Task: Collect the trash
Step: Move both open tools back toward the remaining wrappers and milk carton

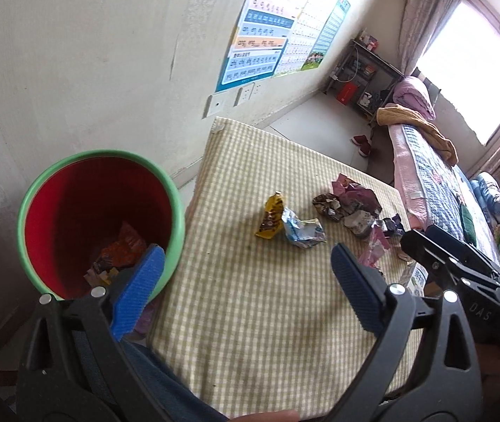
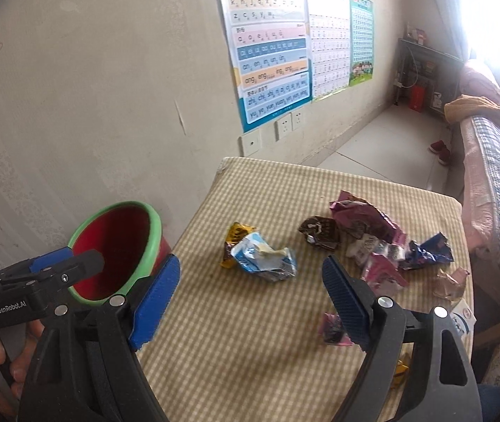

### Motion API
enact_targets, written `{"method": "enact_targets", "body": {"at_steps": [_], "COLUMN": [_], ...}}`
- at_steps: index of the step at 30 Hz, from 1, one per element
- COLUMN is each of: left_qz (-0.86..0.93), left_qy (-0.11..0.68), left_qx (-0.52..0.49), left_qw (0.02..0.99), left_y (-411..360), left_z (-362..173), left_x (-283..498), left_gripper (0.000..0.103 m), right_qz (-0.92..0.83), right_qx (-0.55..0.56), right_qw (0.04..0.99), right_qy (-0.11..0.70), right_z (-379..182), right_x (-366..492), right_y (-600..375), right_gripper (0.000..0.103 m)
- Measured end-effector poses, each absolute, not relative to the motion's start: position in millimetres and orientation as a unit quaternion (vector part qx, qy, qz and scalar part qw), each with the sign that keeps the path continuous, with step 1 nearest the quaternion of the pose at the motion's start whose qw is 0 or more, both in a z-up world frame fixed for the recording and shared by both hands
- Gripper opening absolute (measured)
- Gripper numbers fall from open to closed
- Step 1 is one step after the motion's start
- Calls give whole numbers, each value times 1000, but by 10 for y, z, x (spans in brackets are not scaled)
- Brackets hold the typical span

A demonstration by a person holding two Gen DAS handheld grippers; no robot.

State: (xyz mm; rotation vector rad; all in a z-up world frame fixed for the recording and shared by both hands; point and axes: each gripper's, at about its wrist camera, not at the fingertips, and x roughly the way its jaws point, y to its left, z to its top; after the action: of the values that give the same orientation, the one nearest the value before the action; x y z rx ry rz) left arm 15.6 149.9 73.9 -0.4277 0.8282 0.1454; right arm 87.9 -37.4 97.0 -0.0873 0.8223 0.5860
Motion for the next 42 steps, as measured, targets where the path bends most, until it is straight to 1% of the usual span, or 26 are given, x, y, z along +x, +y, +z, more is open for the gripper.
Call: {"method": "enact_targets", "body": {"at_steps": [7, 15, 20, 30, 42], "left_qz": [34, 11, 8, 19, 28], "left_qy": [404, 412, 415, 434, 475], "left_qx": [-182, -159, -157, -156, -156], "left_qw": [896, 897, 896, 887, 865], "left_y": [1060, 784, 754, 829, 940], "left_z": [817, 833, 807, 600, 156], "left_x": [307, 437, 462, 616, 1071], "left_gripper": [96, 96, 96, 96, 96], "right_qz": [226, 152, 104, 51, 10], "right_qx": [-18, 6, 17, 38, 61], "right_qw": [889, 896, 896, 881, 847], "right_qy": [398, 416, 431, 468, 529], "right_z": [960, 793, 657, 324, -210], "right_x": [877, 926, 993, 1152, 1422], "right_y": [-1048, -1687, -1942, -2193, -2418], "right_gripper": [80, 81, 84, 85, 85]}}
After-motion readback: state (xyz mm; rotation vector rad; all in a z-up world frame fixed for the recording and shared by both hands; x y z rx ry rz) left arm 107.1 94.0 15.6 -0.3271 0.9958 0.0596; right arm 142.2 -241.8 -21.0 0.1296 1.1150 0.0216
